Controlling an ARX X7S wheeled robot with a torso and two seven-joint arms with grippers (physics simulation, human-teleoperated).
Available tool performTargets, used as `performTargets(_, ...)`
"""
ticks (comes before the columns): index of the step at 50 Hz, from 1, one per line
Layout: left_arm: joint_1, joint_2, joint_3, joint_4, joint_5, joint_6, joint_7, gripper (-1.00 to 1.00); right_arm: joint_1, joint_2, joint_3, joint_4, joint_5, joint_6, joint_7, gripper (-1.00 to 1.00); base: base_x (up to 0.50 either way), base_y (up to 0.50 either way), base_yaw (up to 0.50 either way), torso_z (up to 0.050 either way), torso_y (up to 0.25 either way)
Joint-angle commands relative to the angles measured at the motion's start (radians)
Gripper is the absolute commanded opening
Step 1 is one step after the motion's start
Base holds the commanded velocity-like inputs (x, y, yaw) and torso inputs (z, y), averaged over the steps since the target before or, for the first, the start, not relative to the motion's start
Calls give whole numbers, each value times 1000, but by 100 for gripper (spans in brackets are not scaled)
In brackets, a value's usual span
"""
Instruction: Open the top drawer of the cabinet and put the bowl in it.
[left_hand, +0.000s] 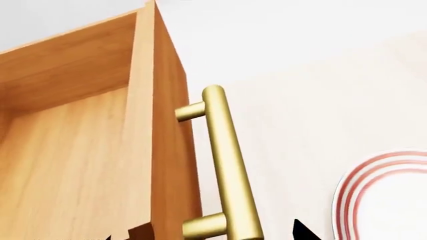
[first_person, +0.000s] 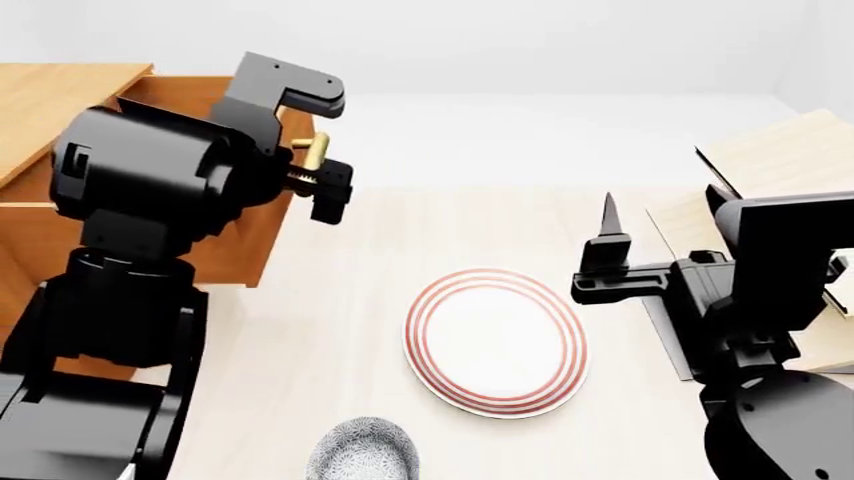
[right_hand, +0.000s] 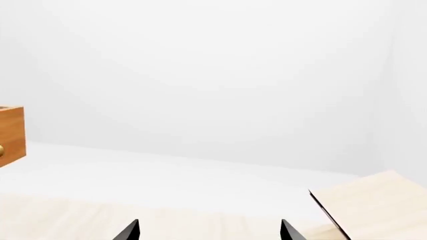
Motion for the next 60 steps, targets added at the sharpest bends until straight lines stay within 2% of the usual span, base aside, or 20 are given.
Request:
performTargets(1, 22, 29, 8, 40, -63, -23, 16, 100, -4, 2, -2, 5, 1, -9, 2, 100, 0, 0, 0, 0, 0)
performTargets(23, 14, 68, 9, 80, -112, -49, -1, 100, -2, 9, 2, 6, 14, -12, 7, 100, 0, 0, 0, 0, 1)
performTargets(32, -88, 68, -83, 56, -83, 25, -61, 100, 1, 11, 2, 5, 19, -9, 12, 100, 0, 0, 0, 0, 2)
performTargets(48, -233, 34, -100, 249, -136, -72, -54, 100, 12, 13, 6, -6, 38, 4, 23, 100, 0, 0, 0, 0, 1)
performTargets(50, -239, 22, -100, 268, -205, -76, -92, 100, 13, 13, 8, -9, 43, 8, 25, 100, 0, 0, 0, 0, 0)
performTargets(57, -236, -66, -112, 369, -807, -75, -506, 100, 24, 13, 11, -18, 54, 19, 33, 100, 0, 0, 0, 0, 0)
performTargets(60, -213, -85, -115, 429, -979, -74, -609, 100, 23, 13, 11, -19, 55, 18, 34, 100, 0, 0, 0, 0, 0)
